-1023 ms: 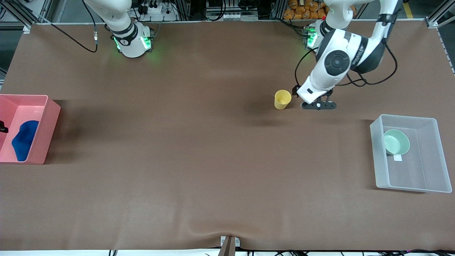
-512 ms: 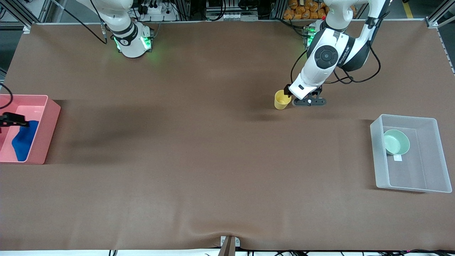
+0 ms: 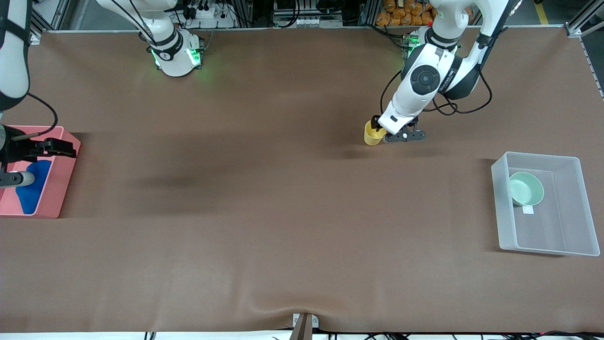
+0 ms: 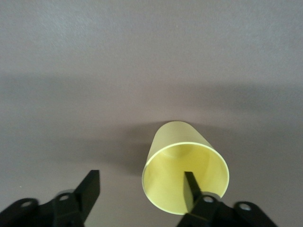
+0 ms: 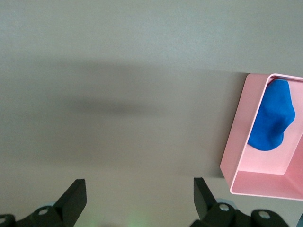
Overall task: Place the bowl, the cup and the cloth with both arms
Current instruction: 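Grasp the yellow cup with the left gripper and lift it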
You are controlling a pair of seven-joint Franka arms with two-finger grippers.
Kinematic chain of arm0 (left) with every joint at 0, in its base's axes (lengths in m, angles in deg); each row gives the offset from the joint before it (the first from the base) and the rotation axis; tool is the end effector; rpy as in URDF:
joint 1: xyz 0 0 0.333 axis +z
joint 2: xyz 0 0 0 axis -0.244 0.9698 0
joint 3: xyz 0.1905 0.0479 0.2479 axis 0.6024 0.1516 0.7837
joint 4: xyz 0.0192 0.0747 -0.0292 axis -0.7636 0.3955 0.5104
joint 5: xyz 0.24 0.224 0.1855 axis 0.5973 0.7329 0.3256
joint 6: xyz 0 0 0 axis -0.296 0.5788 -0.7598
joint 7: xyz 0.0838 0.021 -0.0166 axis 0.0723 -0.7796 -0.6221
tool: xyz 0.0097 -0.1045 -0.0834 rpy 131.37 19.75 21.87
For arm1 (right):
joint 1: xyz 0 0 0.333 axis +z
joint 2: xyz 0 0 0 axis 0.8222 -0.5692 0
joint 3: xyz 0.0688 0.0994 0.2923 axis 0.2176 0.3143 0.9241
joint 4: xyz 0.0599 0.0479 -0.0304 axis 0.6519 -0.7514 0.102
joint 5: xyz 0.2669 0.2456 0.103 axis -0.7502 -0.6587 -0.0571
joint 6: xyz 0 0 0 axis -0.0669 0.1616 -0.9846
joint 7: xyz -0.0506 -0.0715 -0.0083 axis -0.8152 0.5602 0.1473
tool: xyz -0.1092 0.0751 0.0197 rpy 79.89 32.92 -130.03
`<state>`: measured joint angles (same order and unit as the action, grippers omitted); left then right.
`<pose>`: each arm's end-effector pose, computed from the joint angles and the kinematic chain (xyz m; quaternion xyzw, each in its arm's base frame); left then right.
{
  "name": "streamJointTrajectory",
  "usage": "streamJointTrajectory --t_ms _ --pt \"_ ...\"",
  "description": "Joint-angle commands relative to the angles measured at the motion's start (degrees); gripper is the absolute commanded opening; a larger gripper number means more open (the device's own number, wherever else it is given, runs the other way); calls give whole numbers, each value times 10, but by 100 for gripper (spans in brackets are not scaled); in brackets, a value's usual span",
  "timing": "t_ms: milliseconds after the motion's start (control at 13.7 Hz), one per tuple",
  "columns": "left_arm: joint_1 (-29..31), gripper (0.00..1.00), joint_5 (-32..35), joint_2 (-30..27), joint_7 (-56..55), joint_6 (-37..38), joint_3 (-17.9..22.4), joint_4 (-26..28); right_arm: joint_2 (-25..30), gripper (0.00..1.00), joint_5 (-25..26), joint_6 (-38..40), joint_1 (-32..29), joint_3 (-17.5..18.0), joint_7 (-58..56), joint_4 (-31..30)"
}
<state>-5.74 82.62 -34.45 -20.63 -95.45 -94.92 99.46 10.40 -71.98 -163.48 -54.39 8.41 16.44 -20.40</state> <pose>0.3764 -0.2346 0.2417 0.9965 0.0318 -0.0771 0.0004 0.5809 -0.0627 0.5127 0.9942 0.0468 -0.0944 0.0216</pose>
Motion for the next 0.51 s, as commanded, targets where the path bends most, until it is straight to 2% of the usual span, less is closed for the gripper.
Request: streamJointTrajectory --t_ms 0,73,219,292,438 --pt "2 42 2 16 -8 -13 -4 3 34 100 -3 -9 8 -5 75 -33" --pt "2 29 5 20 -8 -21 -4 2 37 100 -3 -15 9 -5 80 -33" --pt "2 13 7 26 -9 -28 -4 0 68 100 -3 -27 6 -6 80 -56" --pt "2 2 8 26 -9 -28 -4 -1 89 100 -3 -39 7 -6 80 -74" --pt "8 0 8 26 -15 -28 -3 -11 115 100 -3 -52 8 -6 80 -88"
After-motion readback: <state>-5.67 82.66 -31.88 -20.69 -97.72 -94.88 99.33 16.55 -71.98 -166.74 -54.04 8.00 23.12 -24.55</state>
